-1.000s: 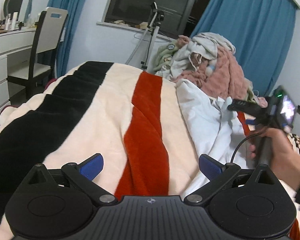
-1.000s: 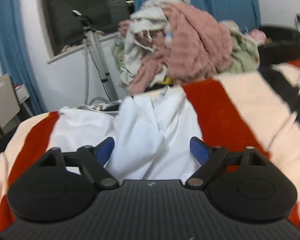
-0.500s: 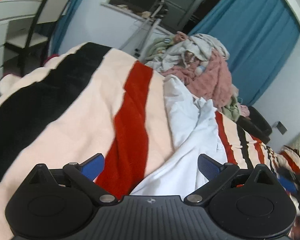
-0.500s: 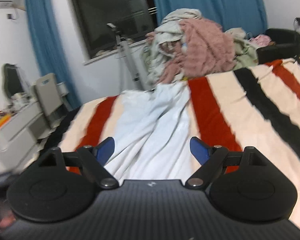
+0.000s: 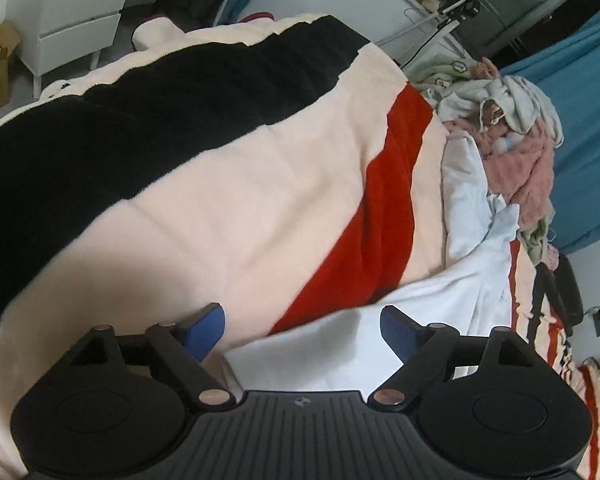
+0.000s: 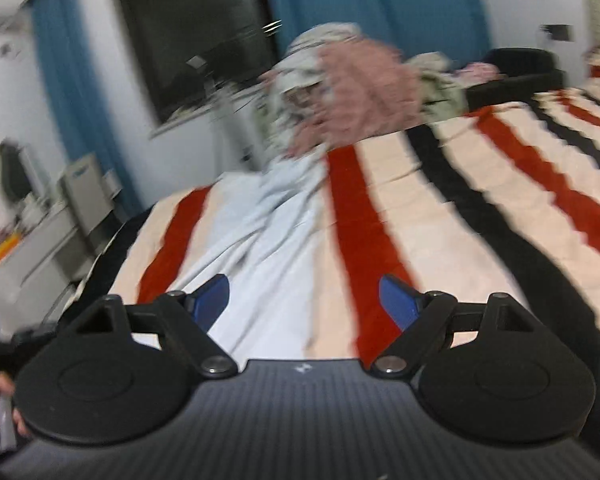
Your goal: Fold clothes
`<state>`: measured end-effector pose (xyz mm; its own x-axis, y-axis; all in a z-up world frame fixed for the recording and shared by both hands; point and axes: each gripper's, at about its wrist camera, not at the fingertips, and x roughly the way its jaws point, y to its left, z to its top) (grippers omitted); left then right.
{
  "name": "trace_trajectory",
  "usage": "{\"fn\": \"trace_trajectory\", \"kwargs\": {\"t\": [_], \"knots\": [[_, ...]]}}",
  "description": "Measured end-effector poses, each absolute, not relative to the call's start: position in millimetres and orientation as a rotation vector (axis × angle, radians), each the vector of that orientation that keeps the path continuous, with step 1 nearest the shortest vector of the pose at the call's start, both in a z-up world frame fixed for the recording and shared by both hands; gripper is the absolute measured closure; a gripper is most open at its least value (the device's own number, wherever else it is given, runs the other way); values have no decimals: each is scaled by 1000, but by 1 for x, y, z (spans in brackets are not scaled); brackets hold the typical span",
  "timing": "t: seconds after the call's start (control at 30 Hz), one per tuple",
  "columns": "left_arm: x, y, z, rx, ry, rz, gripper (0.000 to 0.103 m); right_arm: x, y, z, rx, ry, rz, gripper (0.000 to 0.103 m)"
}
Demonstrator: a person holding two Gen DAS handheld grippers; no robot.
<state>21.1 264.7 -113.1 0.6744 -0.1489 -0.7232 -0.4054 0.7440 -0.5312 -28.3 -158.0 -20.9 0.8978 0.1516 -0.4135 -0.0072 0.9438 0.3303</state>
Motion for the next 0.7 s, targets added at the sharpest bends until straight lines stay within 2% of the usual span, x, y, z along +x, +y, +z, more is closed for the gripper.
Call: {"fn": "trace_trajectory", "kwargs": {"t": [0.07,0.13,0.17,0.2,0.23,0.4,0.6,0.7], "knots": [[19,257,-114,-690,857,178,28,-31,-174,-19,359,434,41,19],[18,247,-115,-630,884,205,51,-28,-180,-27,380,464,18,19],[18,243,-114,-600,893,221,57,-25,-179,-31,386,484,28,19],[17,241,-113,-574,896,237,73,-23,-179,-35,392,504,38,19],[16,239,-112,-555,895,246,93,-20,-178,-38,397,521,47,19],[-9,203,-73,-320,754,244,98,-21,-175,-41,388,526,74,19],[-87,94,-16,71,492,3,99,-28,-184,-42,402,499,16,19],[-108,43,-19,132,497,-184,99,-28,-185,-42,404,489,16,19]]}}
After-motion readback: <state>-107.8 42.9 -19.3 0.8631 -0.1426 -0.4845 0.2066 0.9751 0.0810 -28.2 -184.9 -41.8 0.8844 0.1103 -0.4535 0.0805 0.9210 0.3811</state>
